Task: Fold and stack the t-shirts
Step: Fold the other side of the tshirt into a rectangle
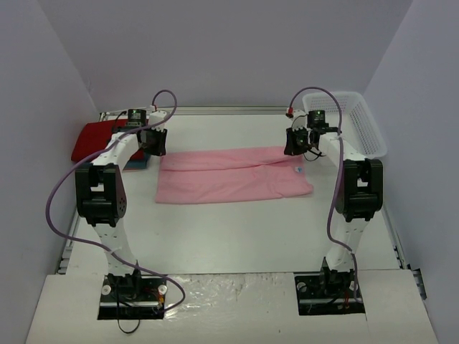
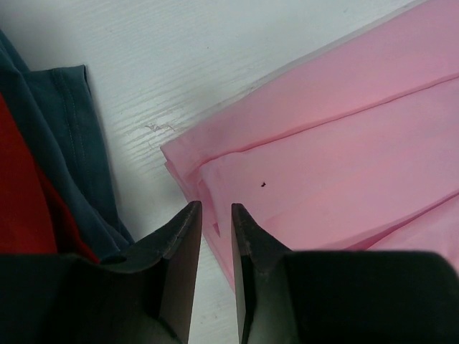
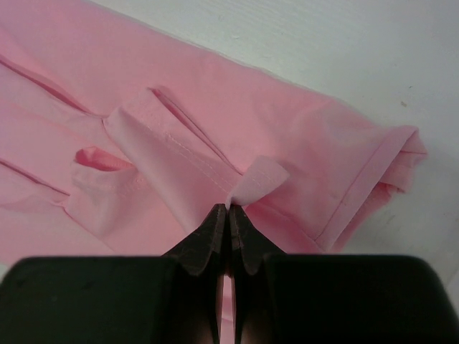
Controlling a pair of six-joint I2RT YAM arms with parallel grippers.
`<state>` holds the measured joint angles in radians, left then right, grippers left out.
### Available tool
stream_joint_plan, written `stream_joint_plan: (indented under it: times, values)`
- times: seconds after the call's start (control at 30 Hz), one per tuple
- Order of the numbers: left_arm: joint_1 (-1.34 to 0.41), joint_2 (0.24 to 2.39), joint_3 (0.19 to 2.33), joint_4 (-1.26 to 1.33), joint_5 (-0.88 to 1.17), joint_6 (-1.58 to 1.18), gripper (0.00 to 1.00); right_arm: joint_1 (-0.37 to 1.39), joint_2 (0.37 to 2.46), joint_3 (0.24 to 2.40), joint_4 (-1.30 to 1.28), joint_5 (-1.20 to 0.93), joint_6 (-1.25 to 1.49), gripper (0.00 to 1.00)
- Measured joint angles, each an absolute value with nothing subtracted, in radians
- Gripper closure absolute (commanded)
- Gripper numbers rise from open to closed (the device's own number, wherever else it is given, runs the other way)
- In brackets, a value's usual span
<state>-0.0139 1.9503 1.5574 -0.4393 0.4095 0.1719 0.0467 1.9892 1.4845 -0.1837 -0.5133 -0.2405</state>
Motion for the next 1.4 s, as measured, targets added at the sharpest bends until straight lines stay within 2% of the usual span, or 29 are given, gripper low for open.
stream_joint_plan:
  times: [0.03, 0.07, 0.2, 0.23, 0.27, 0.43, 1.1, 1.4]
  values:
    - [-0.014, 1.950, 1.557, -0.440, 0.410, 0.172, 0.77, 0.047, 1.991, 1.482, -0.184, -0.513, -0.242, 0.99]
    - [-0.013, 1.950, 1.557, -0.440, 0.410, 0.172, 0.77, 0.047, 1.991, 1.479, -0.185, -0.513, -0.246, 0.91]
    - [-0.012, 1.950, 1.557, -0.440, 0.410, 0.172, 0.77, 0.047, 1.991, 1.475, -0.201, -0.513, -0.272, 0.84]
    - [-0.012, 1.950, 1.557, -0.440, 0.410, 0.172, 0.77, 0.047, 1.991, 1.474, -0.210, -0.513, -0.281, 0.74]
    - [-0.012, 1.948, 1.554, -0.440, 0.410, 0.172, 0.77, 0.047, 1.992, 1.474, -0.221, -0.513, -0.288, 0.70]
    - [-0.012, 1.939, 1.538, -0.445, 0.410, 0.172, 0.77, 0.047, 1.992, 1.472, -0.293, -0.518, -0.344, 0.62]
    - [-0.012, 1.909, 1.514, -0.445, 0.403, 0.171, 0.77, 0.047, 2.071, 1.477, -0.461, -0.641, -0.482, 0.59]
    - [-0.013, 1.908, 1.514, -0.445, 0.400, 0.171, 0.77, 0.047, 1.962, 1.419, -0.503, -0.632, -0.596, 0.58]
